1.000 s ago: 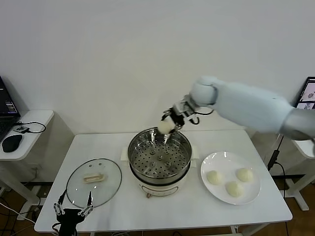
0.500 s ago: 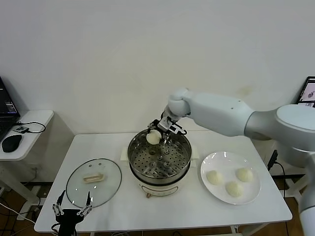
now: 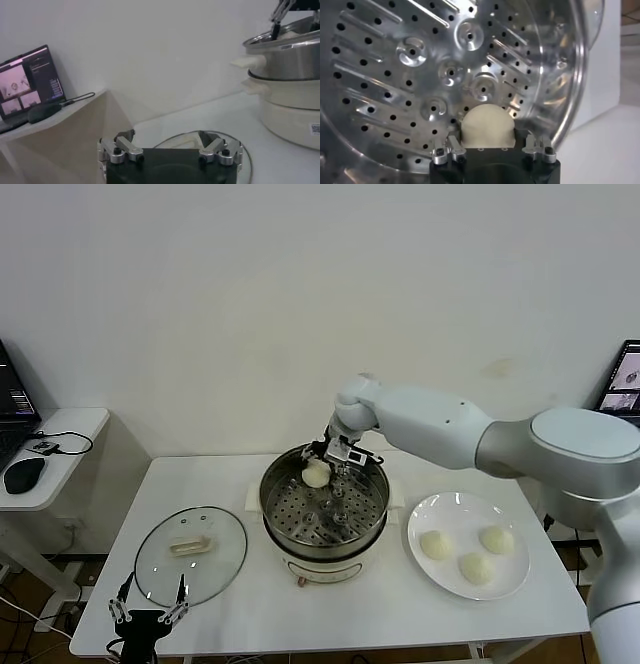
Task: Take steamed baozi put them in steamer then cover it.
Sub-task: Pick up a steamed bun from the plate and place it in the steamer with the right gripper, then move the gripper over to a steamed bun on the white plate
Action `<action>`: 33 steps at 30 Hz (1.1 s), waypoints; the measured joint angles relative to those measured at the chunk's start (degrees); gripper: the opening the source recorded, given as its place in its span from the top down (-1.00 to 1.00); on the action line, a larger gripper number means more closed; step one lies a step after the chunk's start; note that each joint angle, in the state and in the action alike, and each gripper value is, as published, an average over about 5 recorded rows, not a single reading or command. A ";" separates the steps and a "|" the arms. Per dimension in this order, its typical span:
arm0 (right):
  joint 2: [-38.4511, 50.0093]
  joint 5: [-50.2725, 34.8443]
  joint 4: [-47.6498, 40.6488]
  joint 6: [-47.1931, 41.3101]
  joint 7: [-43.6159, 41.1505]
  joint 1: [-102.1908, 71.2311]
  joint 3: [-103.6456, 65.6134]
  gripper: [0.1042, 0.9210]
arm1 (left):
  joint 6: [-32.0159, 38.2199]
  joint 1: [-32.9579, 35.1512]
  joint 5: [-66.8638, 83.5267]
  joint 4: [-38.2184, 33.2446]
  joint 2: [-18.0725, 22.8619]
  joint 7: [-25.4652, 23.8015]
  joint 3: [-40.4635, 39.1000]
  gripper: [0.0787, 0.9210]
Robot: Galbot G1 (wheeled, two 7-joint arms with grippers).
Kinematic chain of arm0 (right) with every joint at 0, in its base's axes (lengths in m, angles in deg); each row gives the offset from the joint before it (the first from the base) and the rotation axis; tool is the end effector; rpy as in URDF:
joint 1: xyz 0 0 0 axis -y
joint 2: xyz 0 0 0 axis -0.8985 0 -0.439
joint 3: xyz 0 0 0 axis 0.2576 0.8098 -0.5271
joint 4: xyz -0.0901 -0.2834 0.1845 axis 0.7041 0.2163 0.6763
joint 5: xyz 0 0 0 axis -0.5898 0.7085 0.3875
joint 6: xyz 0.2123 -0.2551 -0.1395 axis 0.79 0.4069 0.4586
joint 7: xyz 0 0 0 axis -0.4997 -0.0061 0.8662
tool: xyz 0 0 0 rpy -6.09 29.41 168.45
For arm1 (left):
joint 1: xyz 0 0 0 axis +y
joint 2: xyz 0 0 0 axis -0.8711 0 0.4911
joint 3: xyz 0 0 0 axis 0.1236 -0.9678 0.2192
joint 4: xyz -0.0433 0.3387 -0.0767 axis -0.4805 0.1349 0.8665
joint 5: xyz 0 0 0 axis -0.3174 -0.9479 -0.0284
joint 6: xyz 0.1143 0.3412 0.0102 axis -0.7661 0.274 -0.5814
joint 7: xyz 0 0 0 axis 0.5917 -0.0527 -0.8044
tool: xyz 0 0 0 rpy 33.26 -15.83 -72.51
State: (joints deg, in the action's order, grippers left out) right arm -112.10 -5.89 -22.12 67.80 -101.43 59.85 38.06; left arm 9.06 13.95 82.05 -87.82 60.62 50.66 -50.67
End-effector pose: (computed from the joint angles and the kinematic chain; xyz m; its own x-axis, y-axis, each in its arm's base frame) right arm 0.5991 0.1432 -0.1270 -0.2084 -0.3150 0.9259 -0.2101 -0.9102 -0.3569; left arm 0.1146 0.0848 -0.3417 -0.9733 -0.1628 0.1616 -0.0993 0.9341 0.3429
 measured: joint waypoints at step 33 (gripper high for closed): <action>37.61 -23.26 35.18 -40.79 -8.76 13.49 2.57 -0.76 | -0.39 0.35 0.06 -2.90 -1.87 -1.75 0.34 -0.77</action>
State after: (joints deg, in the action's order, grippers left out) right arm -74.49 -29.15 13.06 27.01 -110.18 73.34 40.62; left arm 8.67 14.30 82.11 -90.72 58.76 48.91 -50.32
